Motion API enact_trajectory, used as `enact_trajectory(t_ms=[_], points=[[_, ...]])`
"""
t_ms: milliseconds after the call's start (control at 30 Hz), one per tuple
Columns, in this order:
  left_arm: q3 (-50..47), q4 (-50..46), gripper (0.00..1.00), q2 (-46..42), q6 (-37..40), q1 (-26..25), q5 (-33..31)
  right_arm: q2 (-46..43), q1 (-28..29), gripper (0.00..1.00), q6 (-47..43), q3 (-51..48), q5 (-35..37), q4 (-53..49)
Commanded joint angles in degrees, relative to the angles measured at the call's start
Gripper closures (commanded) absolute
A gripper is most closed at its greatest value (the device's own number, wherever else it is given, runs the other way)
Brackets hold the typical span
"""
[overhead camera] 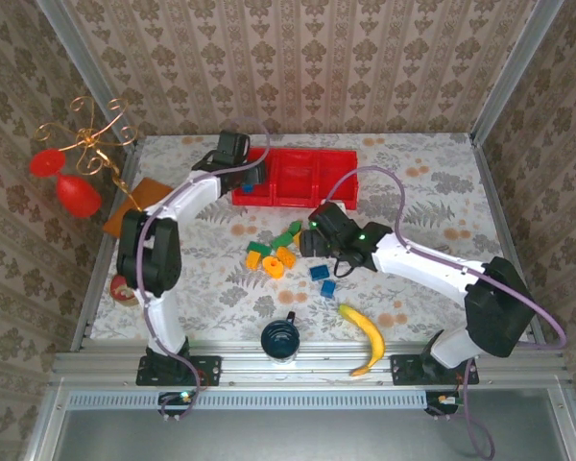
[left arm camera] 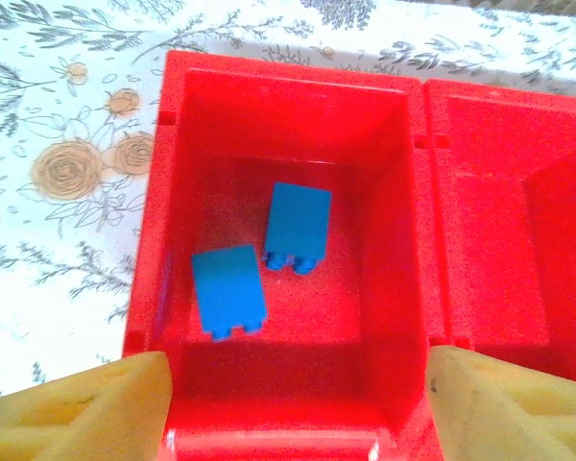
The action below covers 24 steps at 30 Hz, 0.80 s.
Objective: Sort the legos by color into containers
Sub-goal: Place the lego in the container, then pick up the lego from the center of the table.
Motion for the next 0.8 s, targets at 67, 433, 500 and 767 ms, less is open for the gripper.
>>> enact_trajectory(t_ms=[67,433,500,767], points=[[-7.0,3.7,0.2,-11.1,-2.9,0.4,0.6,3.9,0.9,0.21,-2.0,4.1,-6.5,-1.5],[-27.0,6.4,0.0,-30.4,-5.6,0.8,-5.4,13.0,1.6,0.36,-1.1,9.5,-13.6,-2.0],[-30.0,6.5,0.0,-33.3,-6.0,1.1,-6.1,15.1,1.6,0.37,-1.1,11.1,-13.8,-3.3],[-39.3,9.0,0.0,-42.6,-6.6,1.7,-6.6,21.2,0.9,0.41,-1.0,15.8,-14.5,-5.5]])
